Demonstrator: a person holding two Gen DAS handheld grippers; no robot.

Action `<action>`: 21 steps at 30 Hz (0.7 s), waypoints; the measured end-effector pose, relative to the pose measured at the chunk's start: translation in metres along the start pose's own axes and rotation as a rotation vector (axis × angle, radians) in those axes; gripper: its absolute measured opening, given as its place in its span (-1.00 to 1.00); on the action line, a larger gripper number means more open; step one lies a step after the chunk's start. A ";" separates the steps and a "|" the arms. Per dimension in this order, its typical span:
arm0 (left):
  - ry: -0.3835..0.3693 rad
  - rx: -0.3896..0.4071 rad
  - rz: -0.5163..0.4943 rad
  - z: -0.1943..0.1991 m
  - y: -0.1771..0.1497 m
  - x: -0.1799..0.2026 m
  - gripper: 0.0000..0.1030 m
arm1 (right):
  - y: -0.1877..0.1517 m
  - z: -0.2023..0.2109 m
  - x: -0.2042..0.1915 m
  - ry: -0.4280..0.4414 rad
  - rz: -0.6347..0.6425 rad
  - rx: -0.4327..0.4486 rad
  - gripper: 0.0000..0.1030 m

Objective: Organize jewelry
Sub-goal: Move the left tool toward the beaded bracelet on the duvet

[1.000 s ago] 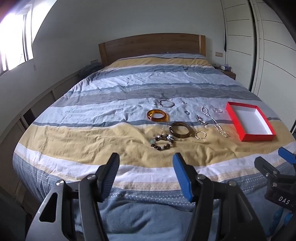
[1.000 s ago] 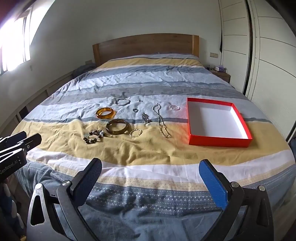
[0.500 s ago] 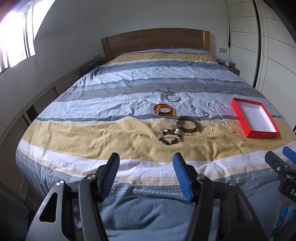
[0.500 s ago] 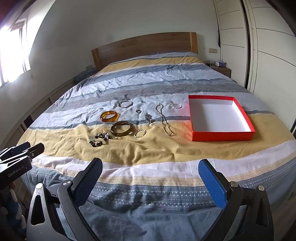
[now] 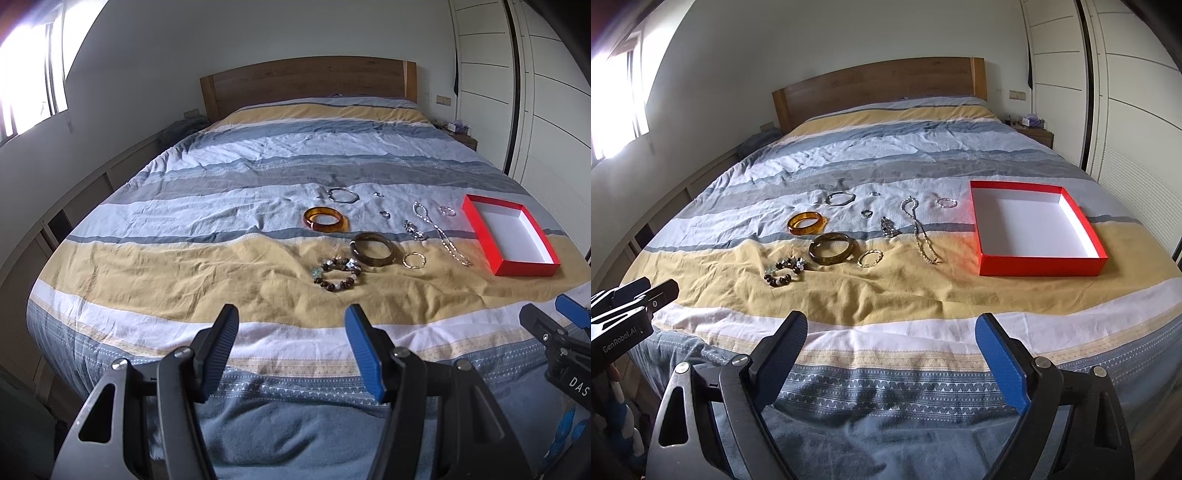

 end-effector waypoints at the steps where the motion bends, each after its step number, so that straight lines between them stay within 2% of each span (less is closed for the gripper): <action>1: 0.014 0.009 0.001 0.001 0.001 0.000 0.12 | 0.000 -0.001 0.000 -0.001 0.000 -0.001 0.69; 5: 0.037 0.021 0.016 -0.005 0.007 -0.004 0.12 | 0.001 -0.006 0.002 0.000 -0.005 -0.009 0.55; 9: 0.023 0.002 0.021 -0.014 0.010 -0.004 0.12 | 0.001 -0.014 0.002 0.006 -0.008 -0.024 0.38; 21: -0.040 -0.057 0.013 -0.058 0.020 0.012 0.12 | 0.015 -0.043 0.005 0.021 -0.006 -0.058 0.11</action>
Point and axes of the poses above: each gripper's, at about its wrist camera, not at the fingertips, and z roughly against the way its jaws point, x to its right, y to its top, the point moved 6 cm from there along -z, roughly the way its jaws point, and after that the axes turned 15 degrees about y, right-handed, at the moved point
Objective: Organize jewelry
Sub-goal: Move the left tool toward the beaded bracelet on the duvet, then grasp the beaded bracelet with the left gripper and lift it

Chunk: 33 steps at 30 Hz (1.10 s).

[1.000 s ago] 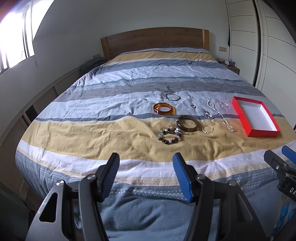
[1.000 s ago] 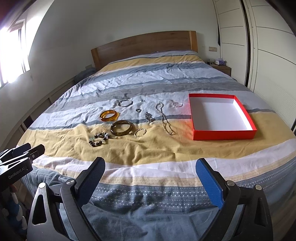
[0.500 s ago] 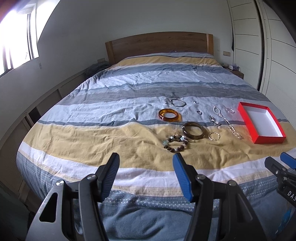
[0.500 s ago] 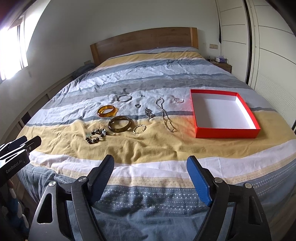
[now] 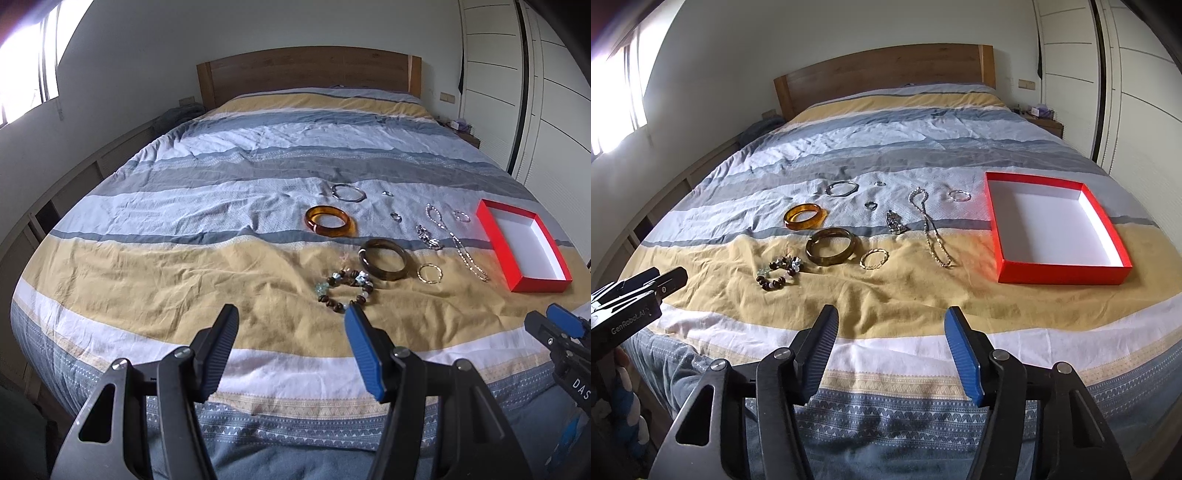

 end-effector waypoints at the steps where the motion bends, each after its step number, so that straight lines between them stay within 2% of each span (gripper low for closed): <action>1: -0.004 -0.005 0.001 -0.005 0.002 0.002 0.12 | 0.003 -0.004 0.001 0.005 -0.001 -0.003 0.09; 9: -0.020 -0.040 -0.001 -0.049 0.017 0.016 0.12 | 0.027 -0.045 0.006 0.047 -0.013 -0.035 -0.10; 14: -0.048 -0.072 -0.011 -0.079 0.023 0.028 0.12 | 0.036 -0.078 0.010 0.064 -0.018 -0.065 -0.13; 22: -0.109 -0.154 -0.043 -0.119 0.011 0.051 0.12 | 0.042 -0.132 0.023 0.067 -0.017 -0.138 -0.20; 33: -0.141 -0.263 -0.043 -0.156 -0.009 0.062 0.08 | 0.038 -0.180 0.040 0.066 -0.032 -0.214 -0.38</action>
Point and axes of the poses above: each gripper's, at about its wrist camera, not at the fingertips, and z roughly against the way its jaws point, x to its right, y to its top, the point moved 6 cm from there along -z, roughly the way its jaws point, and after that the axes turned 15 degrees about y, right-handed, at the moved point
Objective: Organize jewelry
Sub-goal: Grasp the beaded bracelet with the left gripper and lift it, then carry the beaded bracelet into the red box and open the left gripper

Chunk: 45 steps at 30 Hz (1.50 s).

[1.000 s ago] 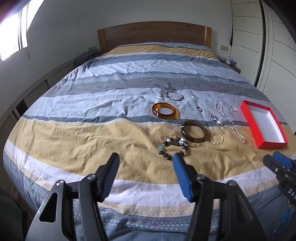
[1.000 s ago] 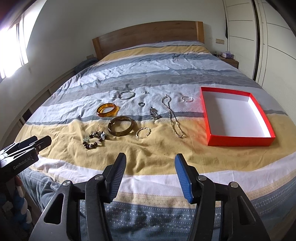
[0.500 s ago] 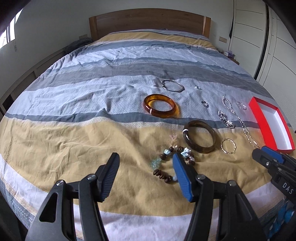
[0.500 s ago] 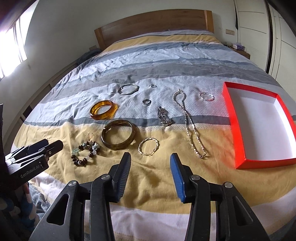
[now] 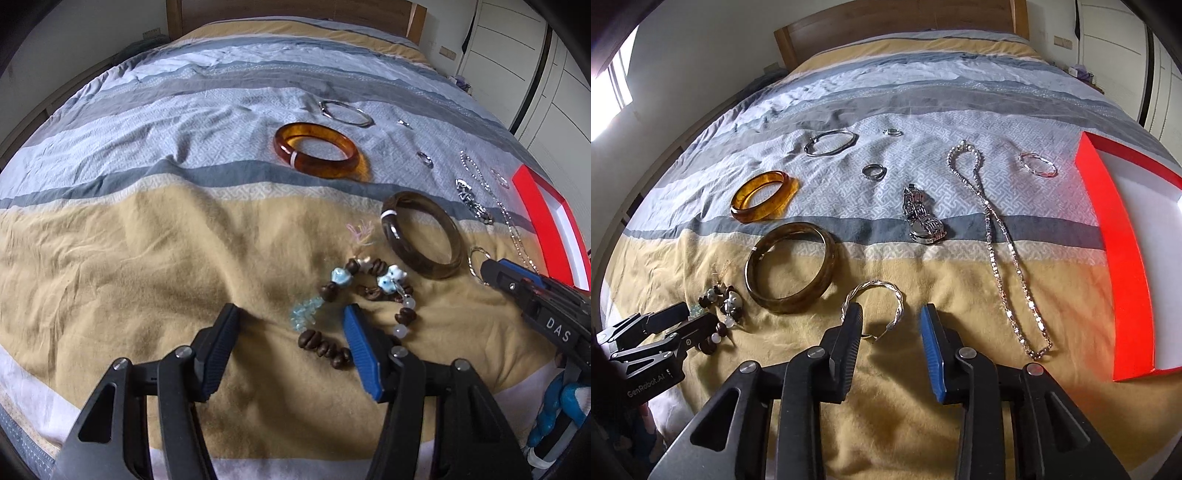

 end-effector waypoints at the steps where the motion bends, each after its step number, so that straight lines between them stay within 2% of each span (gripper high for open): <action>1: -0.001 0.000 -0.001 -0.001 0.000 0.001 0.06 | 0.000 -0.003 0.002 0.000 -0.003 -0.008 -0.38; 10: 0.001 0.024 -0.009 -0.005 0.003 0.005 -0.18 | 0.000 -0.022 0.010 -0.009 -0.019 -0.046 -0.40; 13: 0.008 0.030 -0.009 -0.004 0.005 0.006 -0.32 | 0.002 -0.024 0.010 -0.028 -0.008 -0.050 -0.50; 15: 0.006 0.034 -0.014 -0.002 0.006 0.006 -0.56 | 0.003 -0.024 0.011 -0.040 -0.001 -0.048 -0.68; 18: 0.014 0.034 -0.013 0.003 0.006 0.003 -0.79 | 0.006 -0.020 0.012 -0.043 -0.008 -0.038 -0.88; 26: 0.053 0.094 -0.029 0.037 0.005 -0.001 -0.82 | 0.011 0.025 -0.011 -0.022 0.041 0.035 -0.88; 35: 0.070 0.195 -0.029 0.103 0.017 0.001 -0.82 | 0.005 0.095 -0.027 0.009 0.049 0.133 -0.88; 40: 0.035 0.237 -0.049 0.144 0.026 0.027 -0.82 | -0.003 0.137 -0.011 0.001 0.035 0.183 -0.88; 45: -0.058 0.263 -0.100 0.176 0.042 0.085 -0.82 | -0.007 0.180 0.036 -0.052 -0.010 0.235 -0.88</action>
Point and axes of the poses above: each gripper's, at about its wrist camera, not at the fingertips, and z roughly against the way its jaws point, x to its right, y to its top, the point moved 6 cm from there along -z, roughly the way its jaws point, and after that the axes turned 15 degrees about y, right-handed, at the moved point
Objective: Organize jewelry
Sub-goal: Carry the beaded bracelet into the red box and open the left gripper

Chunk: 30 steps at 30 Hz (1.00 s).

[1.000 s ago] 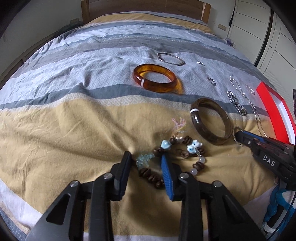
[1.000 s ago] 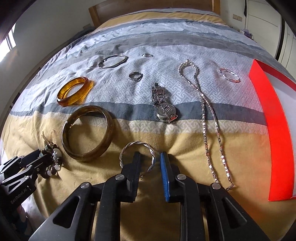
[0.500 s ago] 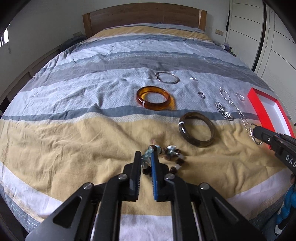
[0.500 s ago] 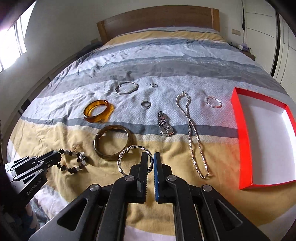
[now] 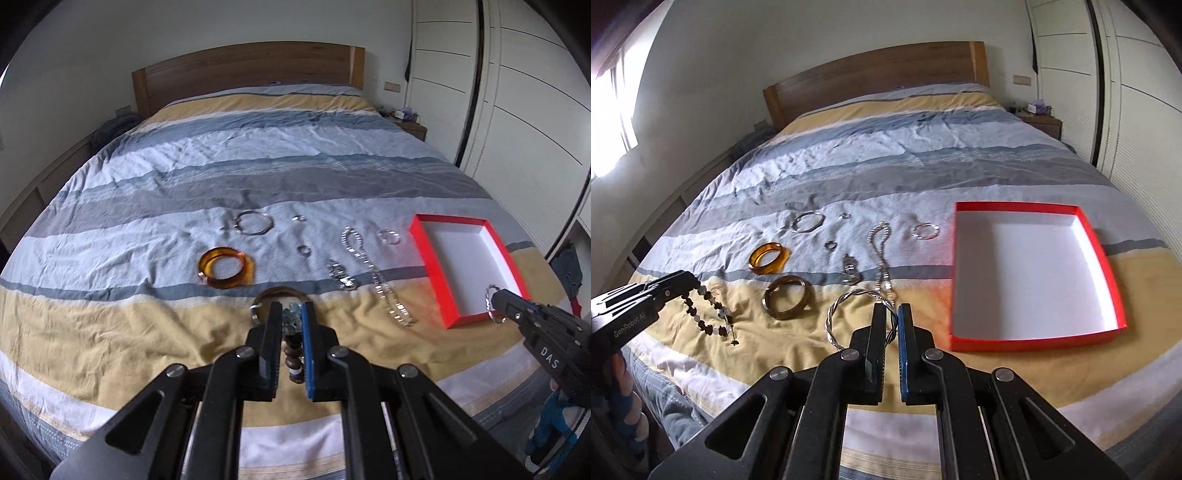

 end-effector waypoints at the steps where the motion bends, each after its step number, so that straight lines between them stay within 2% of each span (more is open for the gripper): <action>1: -0.026 0.003 -0.009 0.003 0.006 0.014 -0.82 | 0.002 0.007 0.013 -0.020 -0.005 0.006 -0.88; 6: -0.142 0.028 -0.051 0.010 0.041 0.092 -0.82 | 0.015 0.030 0.077 -0.117 -0.026 0.026 -0.88; 11: -0.224 0.046 -0.105 0.003 0.071 0.170 -0.82 | 0.028 0.026 0.133 -0.191 -0.035 0.011 -0.88; 17: -0.284 -0.008 -0.176 -0.028 0.064 0.245 -0.82 | 0.026 0.006 0.178 -0.230 -0.062 -0.022 -0.88; 22: -0.254 -0.099 -0.226 -0.067 0.032 0.267 -0.82 | 0.014 -0.012 0.201 -0.243 -0.079 -0.067 -0.88; 25: -0.216 -0.152 -0.254 -0.090 0.010 0.267 -0.82 | 0.005 -0.021 0.207 -0.246 -0.077 -0.098 -0.88; 30: -0.202 -0.202 -0.264 -0.108 -0.009 0.262 -0.82 | -0.006 -0.035 0.213 -0.255 -0.072 -0.147 -0.88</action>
Point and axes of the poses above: each gripper's, at about its wrist camera, not at the fingertips, and z roughly against the way its jaws point, x to its right, y to its top, the point moved 6 cm from there along -z, roughly the way its jaws point, and after that the axes turned 15 degrees about y, right-handed, at the moved point
